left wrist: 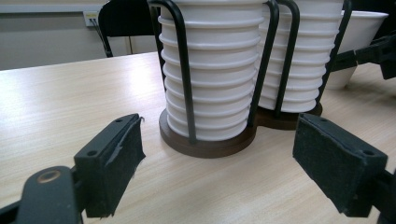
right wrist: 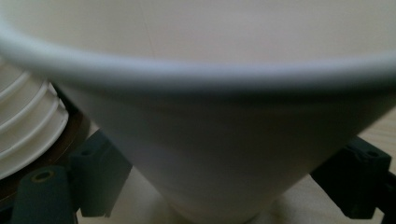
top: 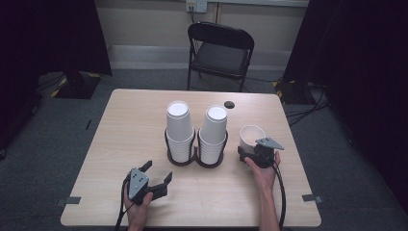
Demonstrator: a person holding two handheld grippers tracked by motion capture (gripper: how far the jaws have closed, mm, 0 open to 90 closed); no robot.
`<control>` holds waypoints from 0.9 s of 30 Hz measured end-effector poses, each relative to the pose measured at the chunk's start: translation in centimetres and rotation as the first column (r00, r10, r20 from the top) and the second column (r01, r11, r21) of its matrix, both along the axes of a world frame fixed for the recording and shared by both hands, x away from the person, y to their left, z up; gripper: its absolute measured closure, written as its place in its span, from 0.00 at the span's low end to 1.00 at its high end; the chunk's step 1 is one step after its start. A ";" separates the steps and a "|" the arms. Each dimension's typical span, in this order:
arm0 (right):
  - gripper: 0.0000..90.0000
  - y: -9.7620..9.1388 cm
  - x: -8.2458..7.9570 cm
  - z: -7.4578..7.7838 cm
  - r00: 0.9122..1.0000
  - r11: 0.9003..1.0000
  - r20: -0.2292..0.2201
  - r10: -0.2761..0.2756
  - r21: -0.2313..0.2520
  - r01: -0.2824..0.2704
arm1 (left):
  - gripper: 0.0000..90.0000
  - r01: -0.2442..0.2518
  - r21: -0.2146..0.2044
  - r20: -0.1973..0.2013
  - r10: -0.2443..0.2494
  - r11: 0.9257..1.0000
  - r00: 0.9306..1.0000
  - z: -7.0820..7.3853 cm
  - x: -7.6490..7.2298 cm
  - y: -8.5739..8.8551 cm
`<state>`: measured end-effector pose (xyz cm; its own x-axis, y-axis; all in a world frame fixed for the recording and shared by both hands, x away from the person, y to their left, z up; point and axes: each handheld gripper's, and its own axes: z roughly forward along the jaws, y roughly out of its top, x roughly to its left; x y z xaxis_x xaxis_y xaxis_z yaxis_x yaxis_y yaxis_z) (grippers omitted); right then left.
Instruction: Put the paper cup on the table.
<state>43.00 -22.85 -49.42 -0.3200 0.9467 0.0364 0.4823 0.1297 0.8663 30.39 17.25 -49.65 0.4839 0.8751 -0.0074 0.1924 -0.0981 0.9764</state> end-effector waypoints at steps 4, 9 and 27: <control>0.15 0.3 -0.5 0.1 1.000 1.000 -0.001 0.004 -0.018 -0.004 | 0.17 -0.006 -0.006 -0.003 0.006 1.000 1.000 0.0 0.0 0.1; 0.15 0.2 -1.2 0.3 1.000 1.000 0.011 -0.006 -0.013 0.006 | 0.18 -0.011 -0.003 -0.004 0.011 1.000 1.000 0.0 0.0 0.0; 0.15 0.1 -3.5 0.6 0.999 0.999 0.040 -0.035 0.019 0.034 | 0.18 -0.022 0.001 -0.008 0.022 1.000 1.000 0.0 0.0 0.0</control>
<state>39.50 -22.77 -48.81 -0.2886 0.9566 0.0412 0.4507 0.0977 0.8873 30.43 17.26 -49.63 0.4646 0.8855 -0.0103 0.2024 -0.0949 0.9747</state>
